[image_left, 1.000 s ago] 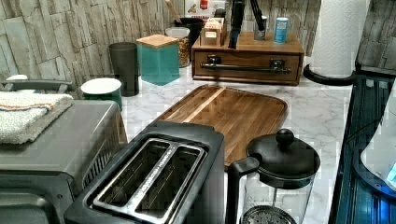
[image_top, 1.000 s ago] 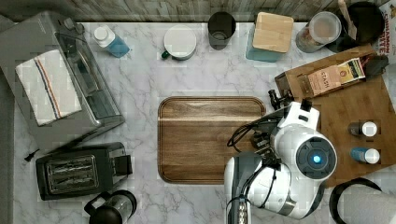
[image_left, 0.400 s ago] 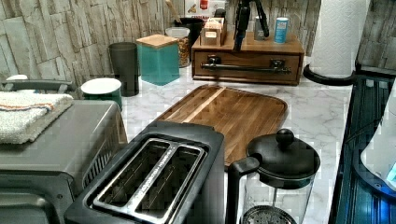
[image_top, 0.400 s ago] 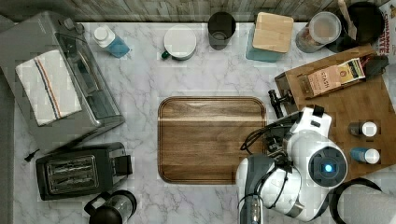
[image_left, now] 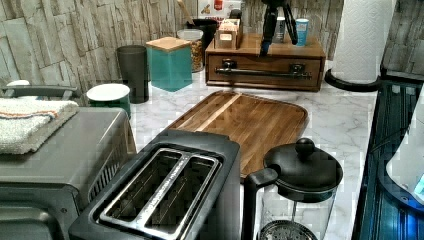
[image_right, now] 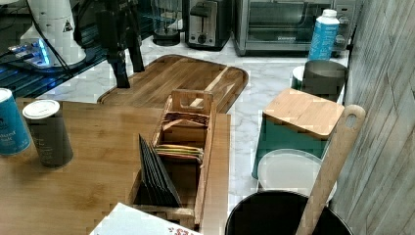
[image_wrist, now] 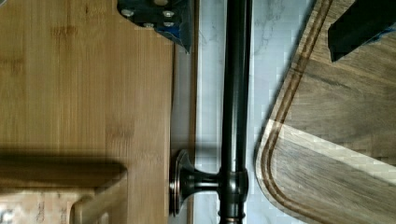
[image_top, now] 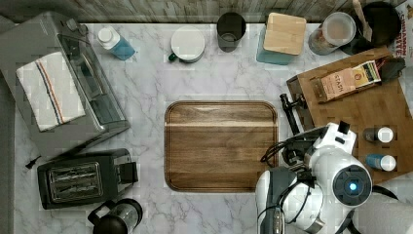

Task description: Open the drawer.

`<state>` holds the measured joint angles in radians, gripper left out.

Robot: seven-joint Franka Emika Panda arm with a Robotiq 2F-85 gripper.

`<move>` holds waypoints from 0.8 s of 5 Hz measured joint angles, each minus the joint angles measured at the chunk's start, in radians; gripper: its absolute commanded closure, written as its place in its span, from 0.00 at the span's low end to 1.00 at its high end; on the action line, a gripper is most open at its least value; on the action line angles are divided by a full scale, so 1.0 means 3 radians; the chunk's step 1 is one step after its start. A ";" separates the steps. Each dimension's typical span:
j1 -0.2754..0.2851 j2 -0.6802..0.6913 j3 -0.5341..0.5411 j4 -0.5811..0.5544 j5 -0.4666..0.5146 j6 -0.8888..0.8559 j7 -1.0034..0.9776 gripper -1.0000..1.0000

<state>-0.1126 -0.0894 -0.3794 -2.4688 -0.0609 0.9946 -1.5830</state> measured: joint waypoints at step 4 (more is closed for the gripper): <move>0.0047 0.0271 -0.0001 -0.0228 0.0201 0.0539 -0.0296 0.00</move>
<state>-0.0984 -0.0081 -0.3796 -2.5371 -0.0005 1.1562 -1.6719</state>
